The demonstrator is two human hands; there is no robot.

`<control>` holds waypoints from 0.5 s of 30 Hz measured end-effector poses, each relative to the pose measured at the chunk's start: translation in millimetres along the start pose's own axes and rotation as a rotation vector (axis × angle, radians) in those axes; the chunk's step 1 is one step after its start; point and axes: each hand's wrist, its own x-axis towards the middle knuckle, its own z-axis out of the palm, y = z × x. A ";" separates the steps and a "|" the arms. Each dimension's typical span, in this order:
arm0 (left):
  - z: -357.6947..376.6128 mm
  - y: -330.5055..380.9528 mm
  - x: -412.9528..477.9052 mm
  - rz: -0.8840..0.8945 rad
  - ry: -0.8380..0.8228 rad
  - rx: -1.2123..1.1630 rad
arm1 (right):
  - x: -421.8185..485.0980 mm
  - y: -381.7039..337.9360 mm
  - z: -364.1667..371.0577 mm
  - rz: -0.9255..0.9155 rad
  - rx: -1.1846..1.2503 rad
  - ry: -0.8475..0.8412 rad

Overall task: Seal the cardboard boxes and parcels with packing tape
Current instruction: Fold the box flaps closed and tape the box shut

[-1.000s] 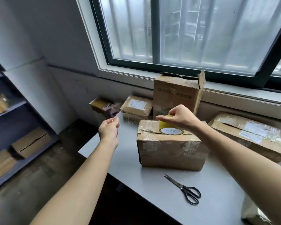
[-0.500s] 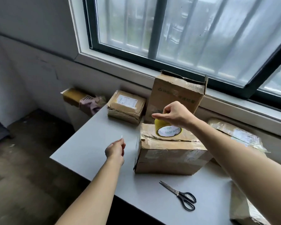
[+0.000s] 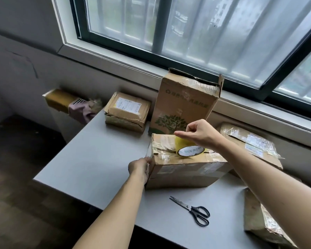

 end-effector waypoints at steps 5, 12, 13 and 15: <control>6.6 -4.2 17.2 0.009 0.050 0.175 | -0.5 8.8 0.6 0.003 0.081 -0.003; 1.9 11.1 23.4 0.182 0.272 0.644 | -4.9 18.7 -4.9 0.002 0.156 -0.029; 6.9 18.7 18.7 0.382 0.300 0.616 | -5.8 20.2 -4.7 -0.008 0.172 -0.033; 22.4 38.8 -1.5 0.762 0.239 0.619 | -7.9 23.1 -4.5 -0.015 0.221 -0.024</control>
